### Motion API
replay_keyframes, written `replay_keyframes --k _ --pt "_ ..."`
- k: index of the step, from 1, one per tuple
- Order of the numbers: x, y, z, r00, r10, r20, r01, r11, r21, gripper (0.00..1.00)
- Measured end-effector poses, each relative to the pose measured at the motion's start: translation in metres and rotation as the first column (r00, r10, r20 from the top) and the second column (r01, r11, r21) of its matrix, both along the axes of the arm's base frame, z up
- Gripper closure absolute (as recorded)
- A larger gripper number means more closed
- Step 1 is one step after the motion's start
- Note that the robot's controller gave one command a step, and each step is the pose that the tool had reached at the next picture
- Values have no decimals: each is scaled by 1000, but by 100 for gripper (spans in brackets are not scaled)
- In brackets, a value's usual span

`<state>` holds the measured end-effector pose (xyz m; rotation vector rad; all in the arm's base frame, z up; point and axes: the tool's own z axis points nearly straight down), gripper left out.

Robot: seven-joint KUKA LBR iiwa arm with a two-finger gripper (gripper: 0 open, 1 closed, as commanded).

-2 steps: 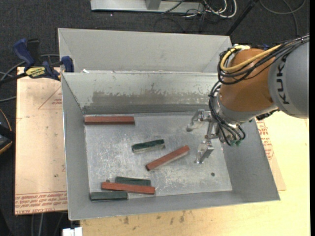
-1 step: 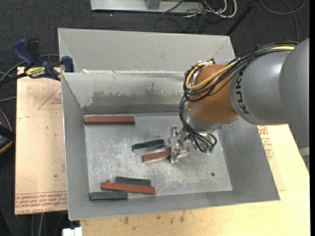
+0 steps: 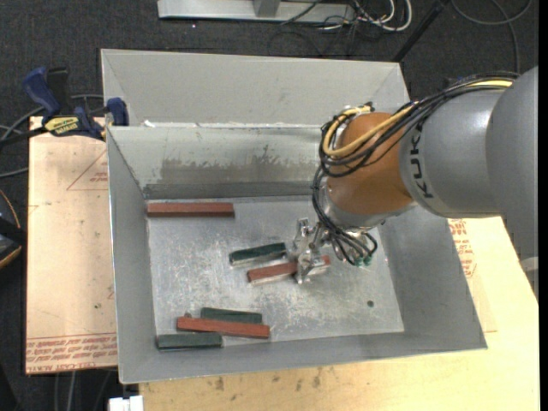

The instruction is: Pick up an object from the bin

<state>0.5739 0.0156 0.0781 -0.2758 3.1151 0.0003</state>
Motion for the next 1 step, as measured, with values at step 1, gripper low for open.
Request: replay_keyframes --k 1 --pt "18 -4 174 1000 -7 -1 7 1000 -1 100"
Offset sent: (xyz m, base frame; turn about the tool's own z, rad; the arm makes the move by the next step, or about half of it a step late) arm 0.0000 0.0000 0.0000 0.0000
